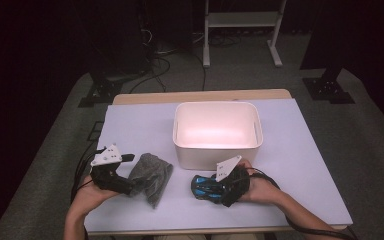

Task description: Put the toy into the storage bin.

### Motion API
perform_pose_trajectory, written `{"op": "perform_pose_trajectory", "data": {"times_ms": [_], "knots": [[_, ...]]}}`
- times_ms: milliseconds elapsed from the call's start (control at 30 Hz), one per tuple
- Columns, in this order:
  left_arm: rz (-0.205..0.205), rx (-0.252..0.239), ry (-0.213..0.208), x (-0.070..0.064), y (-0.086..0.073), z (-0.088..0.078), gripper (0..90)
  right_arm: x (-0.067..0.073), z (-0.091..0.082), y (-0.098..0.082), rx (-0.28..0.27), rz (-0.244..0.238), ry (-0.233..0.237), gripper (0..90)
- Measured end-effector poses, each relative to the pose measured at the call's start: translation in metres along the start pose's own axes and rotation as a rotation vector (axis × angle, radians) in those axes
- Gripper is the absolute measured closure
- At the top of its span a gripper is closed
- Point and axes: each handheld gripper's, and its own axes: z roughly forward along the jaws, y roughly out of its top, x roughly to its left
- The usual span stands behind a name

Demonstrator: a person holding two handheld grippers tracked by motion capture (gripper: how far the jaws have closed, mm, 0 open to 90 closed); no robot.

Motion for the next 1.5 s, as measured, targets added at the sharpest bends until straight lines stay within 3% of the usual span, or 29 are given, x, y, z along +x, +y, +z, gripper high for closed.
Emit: {"op": "perform_pose_trajectory", "data": {"times_ms": [300,767,1200,1500], "knots": [[0.001,0.006,-0.001,-0.001,0.0,0.002,8.7,0.0,0.0,-0.004,-0.027,-0.002,-0.004,20.3],[0.001,0.005,0.0,0.0,0.001,0.001,8.7,-0.002,-0.001,0.001,-0.001,-0.012,0.018,25.1],[0.002,-0.004,0.002,0.0,0.0,-0.001,8.7,0.002,-0.002,0.001,-0.015,0.041,0.023,25.2],[0.001,-0.001,-0.001,0.0,0.0,0.0,8.7,0.008,-0.006,0.004,-0.015,0.009,0.022,25.2]]}}
